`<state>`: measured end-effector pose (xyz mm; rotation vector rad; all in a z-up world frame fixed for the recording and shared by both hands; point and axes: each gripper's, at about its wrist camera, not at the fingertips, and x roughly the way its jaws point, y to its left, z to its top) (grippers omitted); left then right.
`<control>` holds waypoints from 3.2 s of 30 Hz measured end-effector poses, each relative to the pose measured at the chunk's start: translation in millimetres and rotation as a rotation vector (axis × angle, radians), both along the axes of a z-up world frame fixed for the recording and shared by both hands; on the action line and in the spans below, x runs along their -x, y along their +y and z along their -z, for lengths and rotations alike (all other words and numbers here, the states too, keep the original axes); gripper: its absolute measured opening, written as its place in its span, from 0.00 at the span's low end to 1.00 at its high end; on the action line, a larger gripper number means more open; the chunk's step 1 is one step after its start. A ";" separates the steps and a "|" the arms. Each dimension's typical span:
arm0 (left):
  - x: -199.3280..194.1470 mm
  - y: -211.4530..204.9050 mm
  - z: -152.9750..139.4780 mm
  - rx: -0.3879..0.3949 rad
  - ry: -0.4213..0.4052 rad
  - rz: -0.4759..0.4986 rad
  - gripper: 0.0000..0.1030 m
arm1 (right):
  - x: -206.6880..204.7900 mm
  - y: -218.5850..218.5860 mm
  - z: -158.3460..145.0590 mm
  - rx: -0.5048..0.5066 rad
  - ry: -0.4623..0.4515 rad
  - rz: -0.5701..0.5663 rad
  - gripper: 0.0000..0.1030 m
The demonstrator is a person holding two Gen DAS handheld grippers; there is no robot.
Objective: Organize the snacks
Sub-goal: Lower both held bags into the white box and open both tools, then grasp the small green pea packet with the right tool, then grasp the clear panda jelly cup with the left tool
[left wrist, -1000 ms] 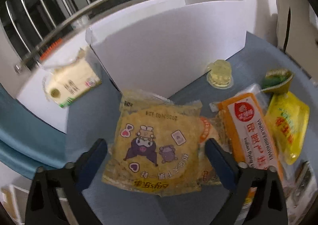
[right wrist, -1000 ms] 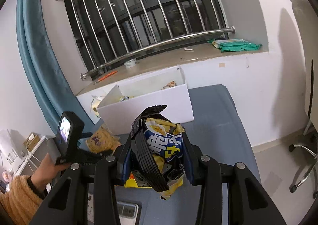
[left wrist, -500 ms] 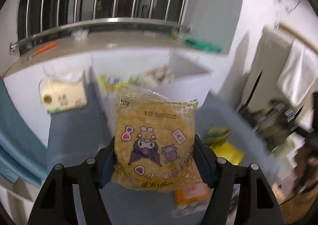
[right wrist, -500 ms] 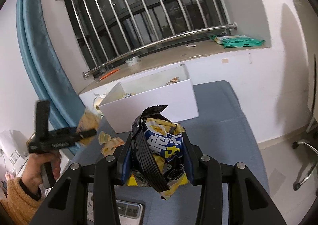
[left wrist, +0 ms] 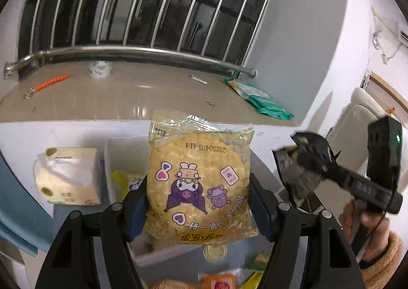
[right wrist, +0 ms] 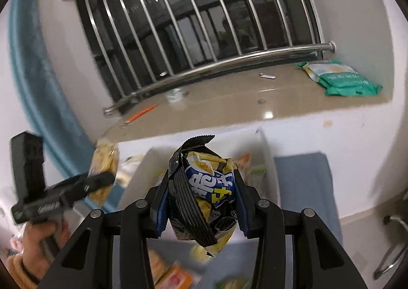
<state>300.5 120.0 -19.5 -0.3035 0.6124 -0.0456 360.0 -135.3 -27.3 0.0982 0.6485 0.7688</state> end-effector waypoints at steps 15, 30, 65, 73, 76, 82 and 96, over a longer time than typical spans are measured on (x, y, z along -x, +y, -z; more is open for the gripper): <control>-39.0 0.2 30.0 -0.071 0.108 -0.074 1.00 | -73.1 20.8 4.9 0.106 -0.007 0.092 1.00; 63.0 -28.6 -4.1 -0.175 -0.031 -0.019 1.00 | 4.1 -12.9 -1.8 0.040 -0.084 0.025 1.00; 271.5 -99.2 54.3 -0.128 -0.072 0.071 1.00 | 159.0 -55.9 122.0 0.197 0.002 0.101 1.00; 271.7 -88.7 66.9 -0.122 -0.044 0.047 1.00 | 106.1 -33.4 152.4 0.209 0.137 0.087 1.00; 271.3 -84.2 71.6 -0.110 -0.034 0.039 1.00 | 87.6 -26.5 166.5 0.237 0.183 0.097 1.00; 267.3 -75.8 82.2 -0.096 -0.004 0.013 1.00 | 76.6 -25.2 178.9 0.223 0.215 0.053 0.37; 212.9 -48.1 103.3 -0.063 0.084 -0.030 1.00 | 126.2 -63.0 129.1 0.073 0.091 0.033 0.36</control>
